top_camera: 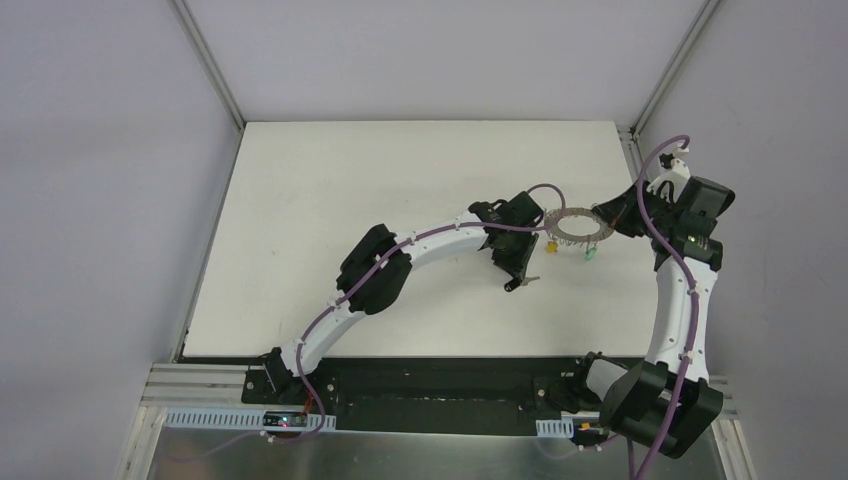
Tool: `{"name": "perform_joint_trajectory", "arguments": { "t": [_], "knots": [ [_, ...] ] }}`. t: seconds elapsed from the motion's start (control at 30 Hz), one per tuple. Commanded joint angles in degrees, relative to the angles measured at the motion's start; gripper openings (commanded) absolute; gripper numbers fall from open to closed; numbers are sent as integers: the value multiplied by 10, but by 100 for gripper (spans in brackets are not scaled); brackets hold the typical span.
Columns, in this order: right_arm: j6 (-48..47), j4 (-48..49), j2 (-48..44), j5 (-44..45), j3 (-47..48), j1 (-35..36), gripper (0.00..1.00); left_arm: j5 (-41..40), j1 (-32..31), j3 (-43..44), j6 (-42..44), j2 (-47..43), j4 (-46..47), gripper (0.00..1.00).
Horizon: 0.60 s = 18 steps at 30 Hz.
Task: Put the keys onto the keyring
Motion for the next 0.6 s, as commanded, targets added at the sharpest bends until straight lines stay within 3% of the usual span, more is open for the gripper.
{"name": "perform_joint_trajectory", "arguments": {
  "t": [0.0, 0.37, 0.57],
  "knots": [
    [10, 34, -21, -24, -5, -6, 0, 4, -3, 9, -6, -3, -13, 25],
    [16, 41, -19, -36, -9, -8, 0, 2, 2, -33, 20, -52, -8, 10],
    [19, 44, -16, -42, -8, -8, 0, 0, 11, -67, 48, -92, -4, 10]
  ]
}}
